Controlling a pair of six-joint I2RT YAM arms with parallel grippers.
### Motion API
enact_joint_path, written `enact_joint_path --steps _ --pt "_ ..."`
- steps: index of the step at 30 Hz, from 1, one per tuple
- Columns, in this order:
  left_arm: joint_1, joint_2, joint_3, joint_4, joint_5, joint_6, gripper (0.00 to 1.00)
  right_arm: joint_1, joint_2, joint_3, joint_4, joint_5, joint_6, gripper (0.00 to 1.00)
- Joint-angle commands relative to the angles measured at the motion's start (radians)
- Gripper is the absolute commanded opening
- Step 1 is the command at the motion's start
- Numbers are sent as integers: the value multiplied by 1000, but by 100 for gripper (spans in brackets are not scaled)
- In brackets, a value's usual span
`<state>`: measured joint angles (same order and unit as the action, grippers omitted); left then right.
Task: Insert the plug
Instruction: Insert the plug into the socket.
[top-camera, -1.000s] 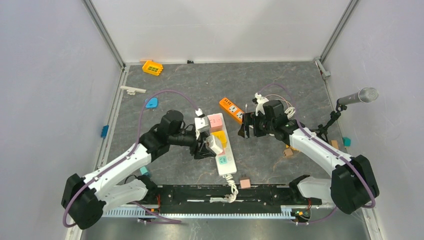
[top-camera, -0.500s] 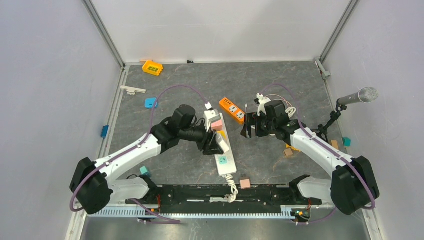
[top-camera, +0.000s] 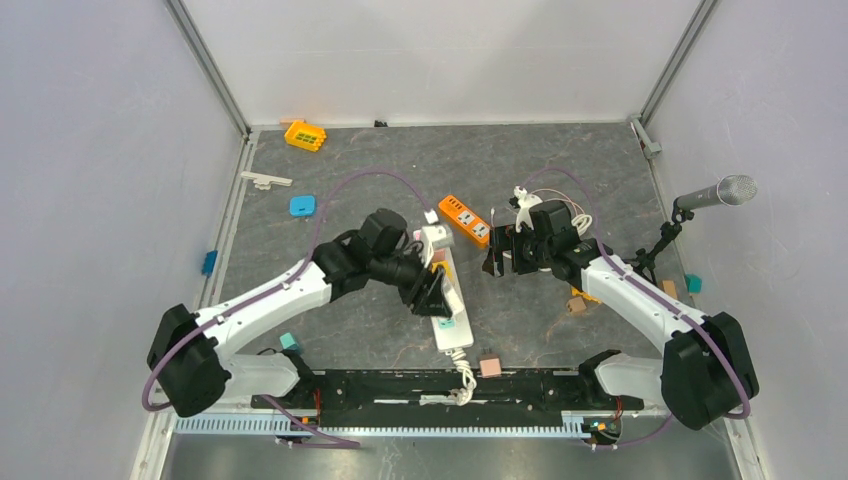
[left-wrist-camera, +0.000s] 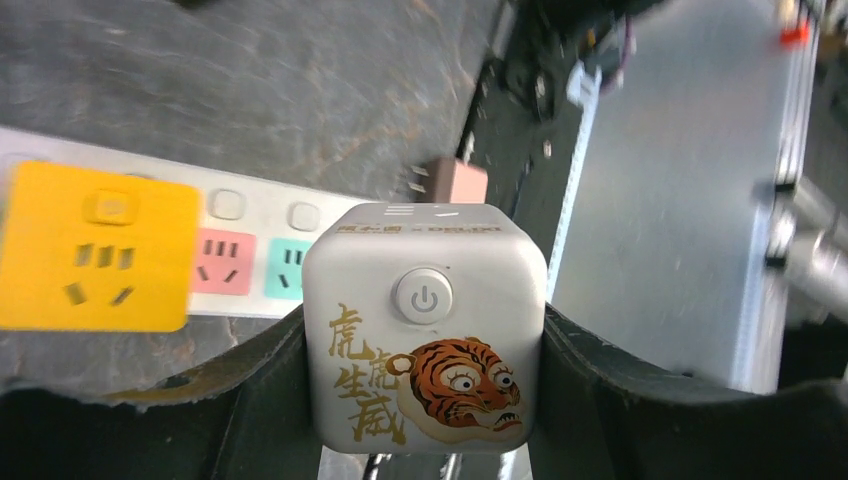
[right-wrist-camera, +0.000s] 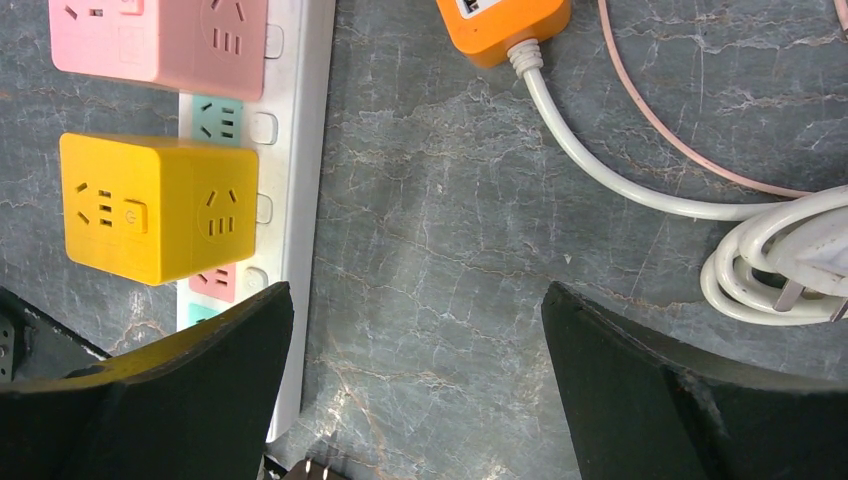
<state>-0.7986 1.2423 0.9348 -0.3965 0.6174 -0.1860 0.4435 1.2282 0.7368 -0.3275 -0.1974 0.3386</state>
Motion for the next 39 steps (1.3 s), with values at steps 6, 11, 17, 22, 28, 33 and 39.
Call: enact_joint_path --steps 6,11,17,22,28,33,39 --pt "-41 91 -55 71 89 353 2 -7 -7 -3 2 18 -23 98" --pt "-56 181 -12 67 50 383 2 -11 -5 -14 -1 18 -26 98" --pt "-59 238 27 58 -52 398 2 -14 -2 -10 -3 20 -32 98" --pt "-61 244 24 57 -93 403 2 -17 7 -7 -5 18 -38 98" --pt "-68 226 -14 54 -117 408 2 -19 17 -2 -5 13 -40 98" --pt "-78 224 -43 54 -131 414 2 -20 23 -5 -5 7 -37 98" --pt "-99 240 -50 59 -169 416 2 -20 23 -8 -6 1 -35 98"
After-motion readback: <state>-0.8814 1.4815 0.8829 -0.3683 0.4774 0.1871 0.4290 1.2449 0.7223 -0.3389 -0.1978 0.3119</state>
